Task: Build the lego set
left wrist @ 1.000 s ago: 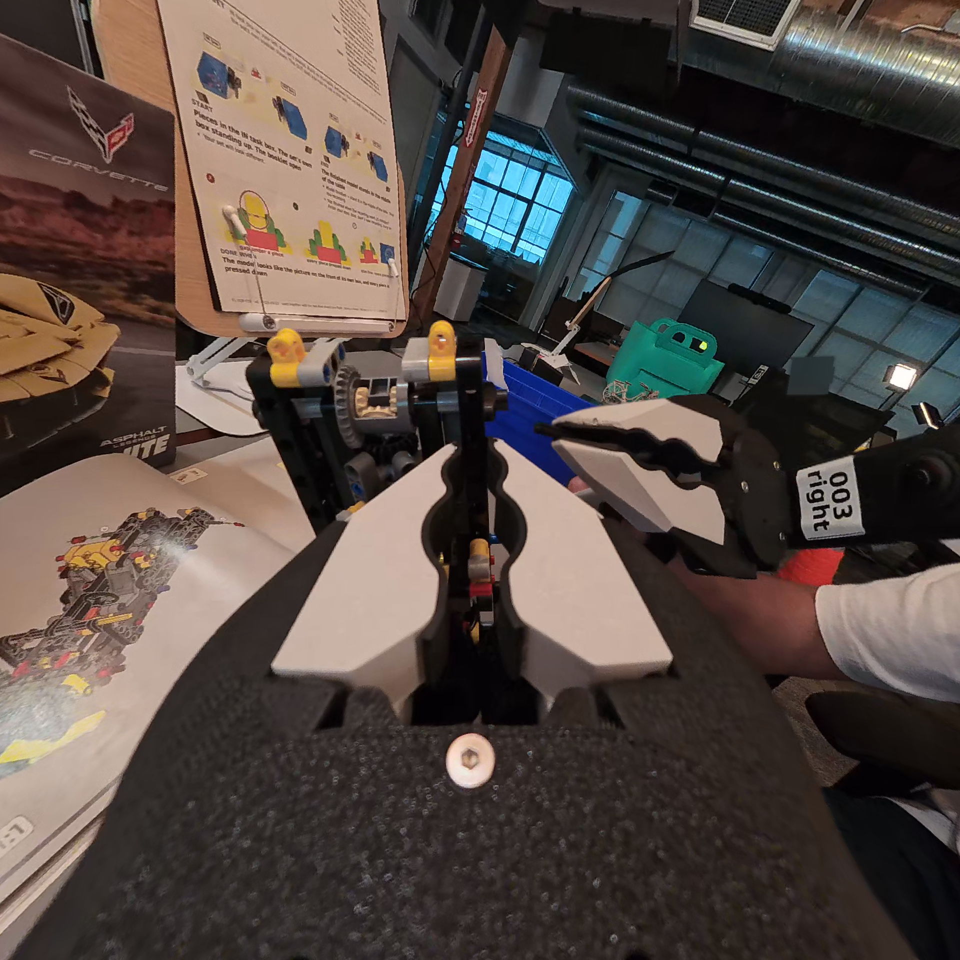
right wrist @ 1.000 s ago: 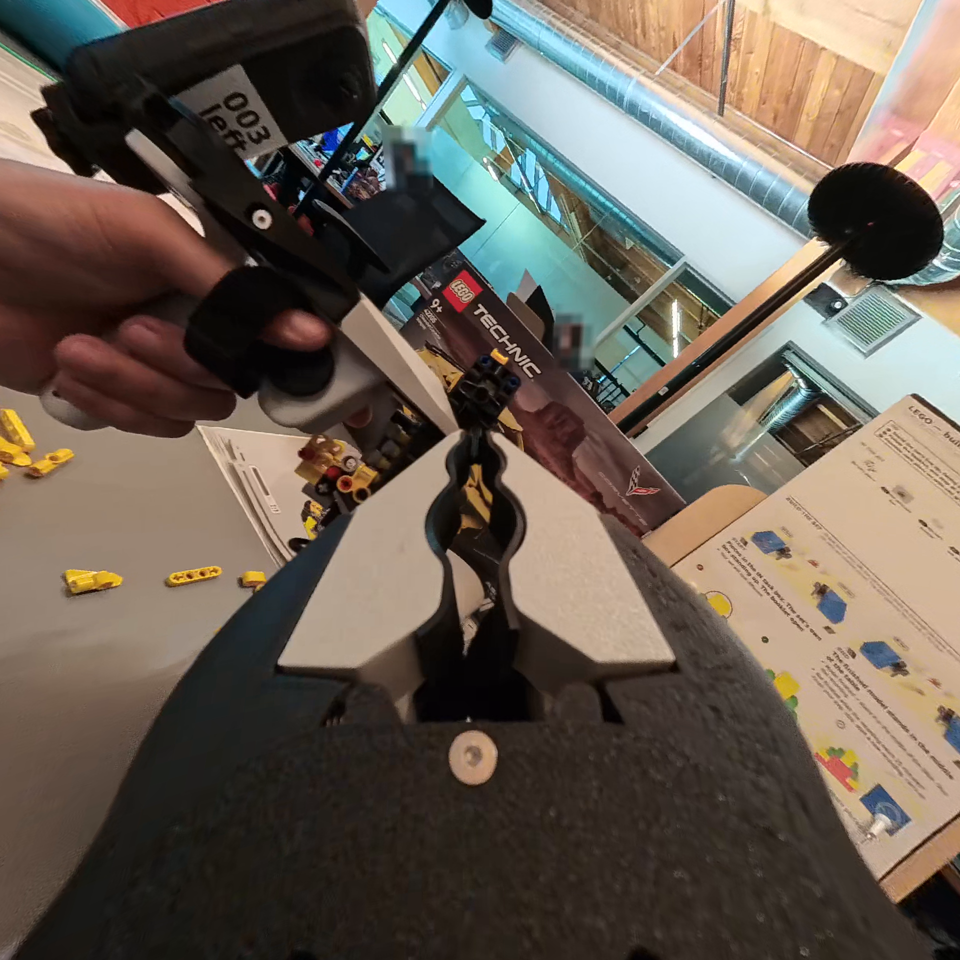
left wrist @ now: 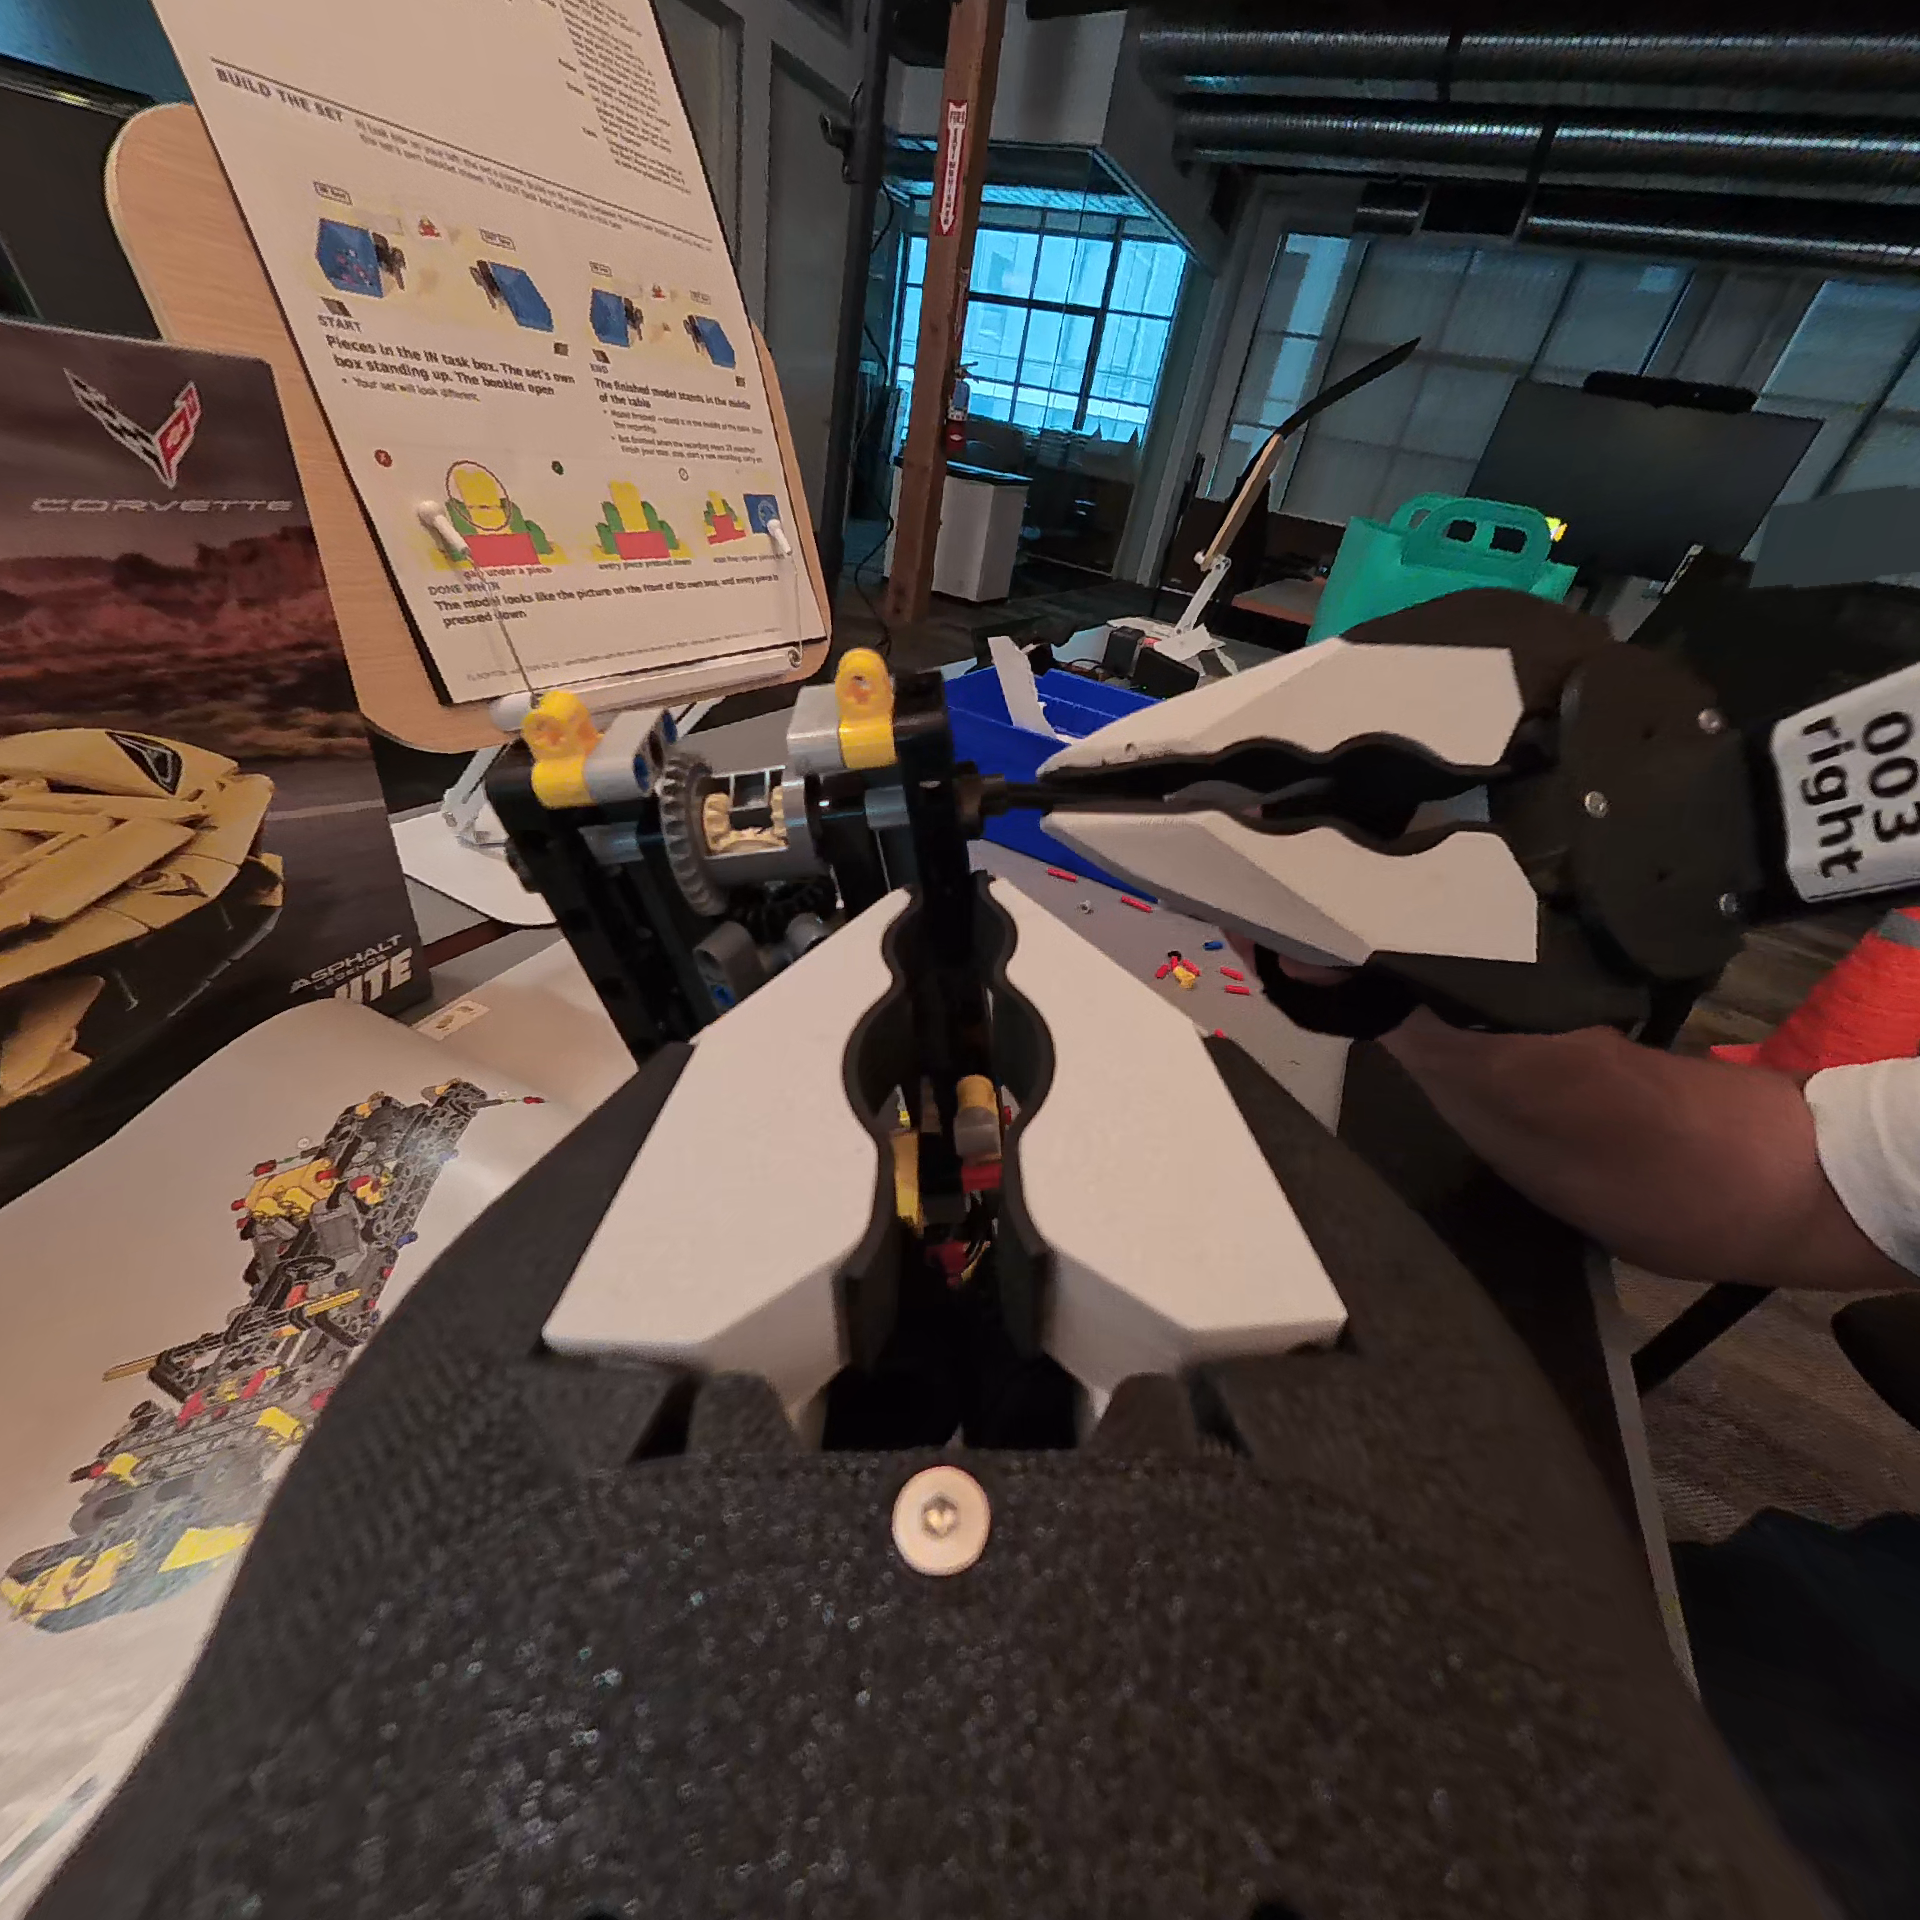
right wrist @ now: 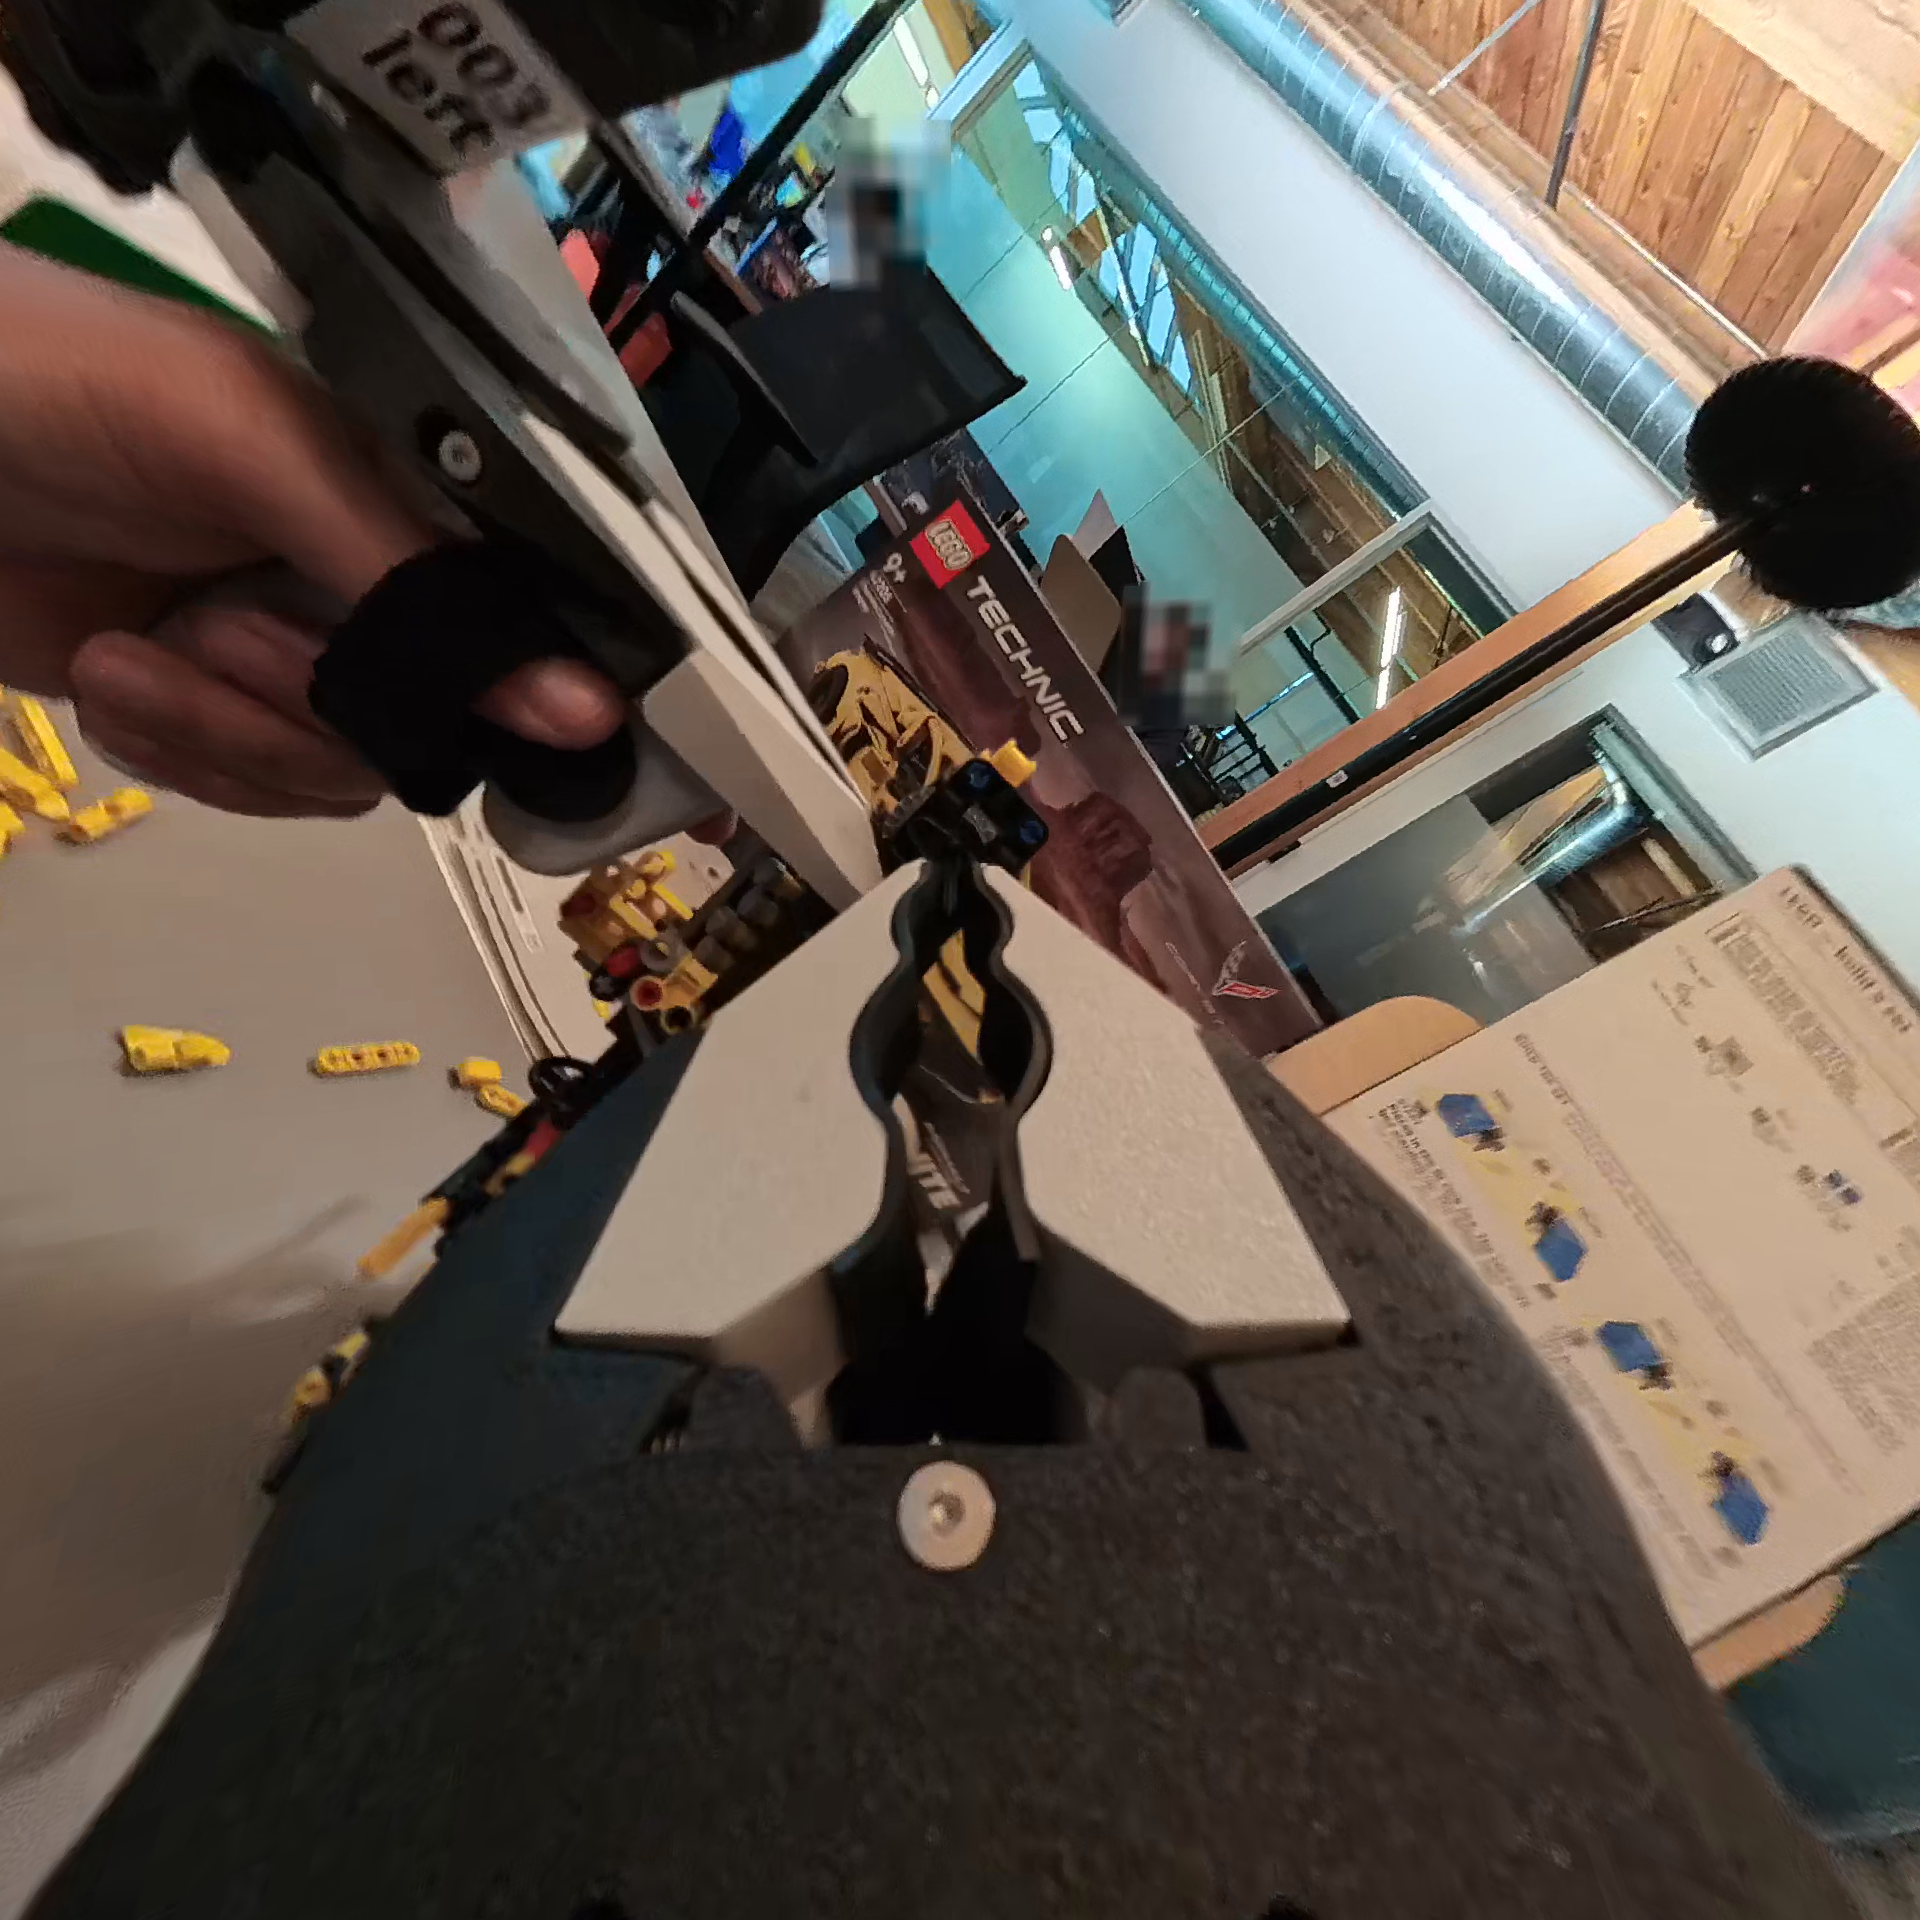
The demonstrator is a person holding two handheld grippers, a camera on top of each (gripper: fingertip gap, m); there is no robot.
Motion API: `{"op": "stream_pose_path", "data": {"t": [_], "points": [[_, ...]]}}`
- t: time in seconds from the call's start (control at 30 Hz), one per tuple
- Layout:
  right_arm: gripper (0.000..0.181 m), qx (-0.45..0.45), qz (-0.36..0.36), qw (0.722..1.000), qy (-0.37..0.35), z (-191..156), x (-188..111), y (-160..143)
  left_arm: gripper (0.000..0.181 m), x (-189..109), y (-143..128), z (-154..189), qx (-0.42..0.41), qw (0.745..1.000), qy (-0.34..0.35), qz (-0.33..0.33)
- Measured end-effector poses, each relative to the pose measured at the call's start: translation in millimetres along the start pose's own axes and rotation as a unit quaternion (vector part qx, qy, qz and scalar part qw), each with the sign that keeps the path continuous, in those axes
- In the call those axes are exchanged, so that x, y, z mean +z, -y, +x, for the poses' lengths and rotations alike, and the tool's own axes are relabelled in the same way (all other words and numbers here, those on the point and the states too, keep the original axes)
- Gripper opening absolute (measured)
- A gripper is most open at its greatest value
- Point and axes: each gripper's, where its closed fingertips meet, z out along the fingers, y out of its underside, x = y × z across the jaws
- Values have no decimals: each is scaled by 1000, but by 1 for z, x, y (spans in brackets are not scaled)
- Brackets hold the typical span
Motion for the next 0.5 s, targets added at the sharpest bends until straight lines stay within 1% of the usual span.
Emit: {"op": "stream_pose_path", "data": {"t": [0.1,0.2,0.27,0.33,0.4,0.5], "points": [[4,-88,-29,996,8,0,-3,1,8,1,-1,3,12,1000,1,-6],[2,-193,-54,980,18,0,-6,1,8,1,-1,7,29,1000,4,-10],[4,-237,-70,969,28,0,-8,1,8,2,-1,8,49,999,12,-13],[4,-261,-75,962,40,0,-10,1,8,2,-2,11,57,998,11,-15],[4,-272,-78,958,50,0,-12,-1,8,4,-2,17,53,998,-5,-15],[3,-259,-81,960,67,2,-16,-3,8,7,-3,20,46,999,-6,-15]]}}
